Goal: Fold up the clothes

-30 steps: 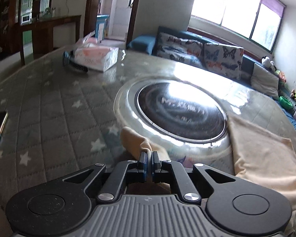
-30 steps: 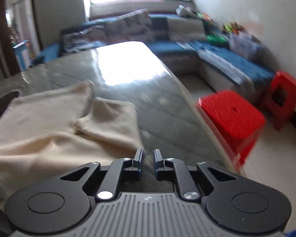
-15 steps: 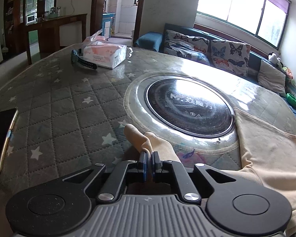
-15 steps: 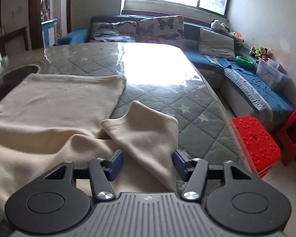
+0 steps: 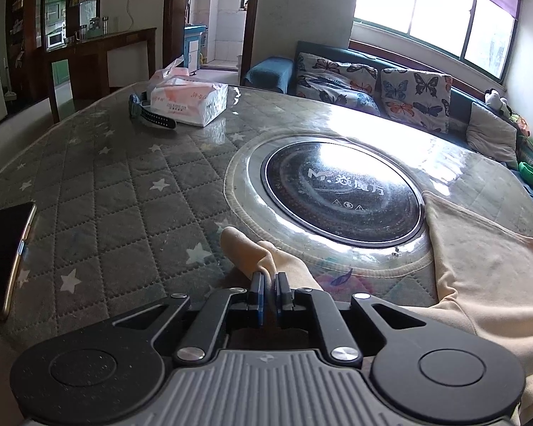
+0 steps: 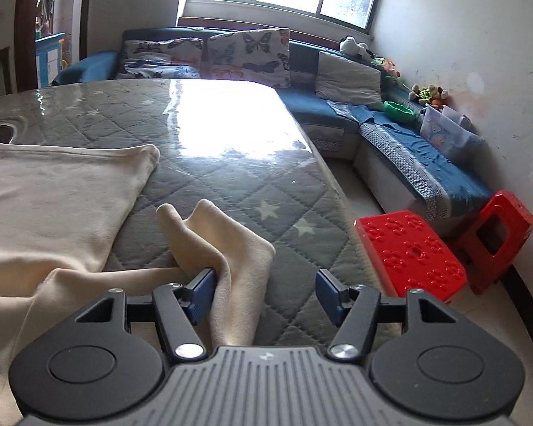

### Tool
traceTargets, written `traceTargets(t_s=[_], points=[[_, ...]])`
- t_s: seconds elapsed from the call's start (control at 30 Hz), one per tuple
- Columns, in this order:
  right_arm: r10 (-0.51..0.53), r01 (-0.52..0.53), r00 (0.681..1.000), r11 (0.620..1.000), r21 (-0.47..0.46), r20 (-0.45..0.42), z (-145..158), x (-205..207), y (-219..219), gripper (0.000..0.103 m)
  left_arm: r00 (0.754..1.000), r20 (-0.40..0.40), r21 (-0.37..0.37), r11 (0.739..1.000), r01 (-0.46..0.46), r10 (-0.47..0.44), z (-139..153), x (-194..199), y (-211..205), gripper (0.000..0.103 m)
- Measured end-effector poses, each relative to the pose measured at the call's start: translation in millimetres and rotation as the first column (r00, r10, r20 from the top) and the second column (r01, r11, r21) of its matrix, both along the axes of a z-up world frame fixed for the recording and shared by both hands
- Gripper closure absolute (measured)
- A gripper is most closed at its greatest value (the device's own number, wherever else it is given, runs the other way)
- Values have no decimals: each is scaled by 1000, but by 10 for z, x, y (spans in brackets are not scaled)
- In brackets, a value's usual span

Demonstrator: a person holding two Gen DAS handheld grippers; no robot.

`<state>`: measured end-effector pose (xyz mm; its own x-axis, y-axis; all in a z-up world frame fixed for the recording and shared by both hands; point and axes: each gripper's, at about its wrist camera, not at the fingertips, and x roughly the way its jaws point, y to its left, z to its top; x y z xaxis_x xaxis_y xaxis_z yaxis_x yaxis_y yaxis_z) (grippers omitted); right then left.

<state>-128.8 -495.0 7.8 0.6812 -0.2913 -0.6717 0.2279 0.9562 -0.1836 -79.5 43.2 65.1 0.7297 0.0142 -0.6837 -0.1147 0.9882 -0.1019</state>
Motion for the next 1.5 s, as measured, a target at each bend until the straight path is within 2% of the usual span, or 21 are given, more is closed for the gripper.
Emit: traceTargets(t_s=[0.27, 0.83, 1.03, 1.13, 1.3, 1.5], points=[[-51, 50, 999, 993, -110, -9, -12, 45, 8, 40, 1000, 2, 4, 1000, 1, -1, 26, 1, -7, 94], [-85, 84, 996, 987, -140, -4, 9, 16, -64, 38, 999, 23, 23, 999, -24, 24, 130, 19, 44, 94], [-49, 51, 999, 991, -122, 18, 71, -36, -1, 35, 999, 40, 31, 999, -30, 29, 196, 5, 53, 94], [4, -2, 1000, 997, -80, 26, 100, -82, 66, 29, 999, 47, 28, 1000, 6, -7, 220, -16, -39, 93], [111, -111, 994, 994, -16, -4, 21, -153, 200, 27, 993, 38, 9, 994, 108, -108, 187, -24, -316, 88], [66, -66, 998, 998, 6, -3, -57, -82, 79, 25, 964, 22, -9, 964, 265, -265, 93, -56, -762, 88]])
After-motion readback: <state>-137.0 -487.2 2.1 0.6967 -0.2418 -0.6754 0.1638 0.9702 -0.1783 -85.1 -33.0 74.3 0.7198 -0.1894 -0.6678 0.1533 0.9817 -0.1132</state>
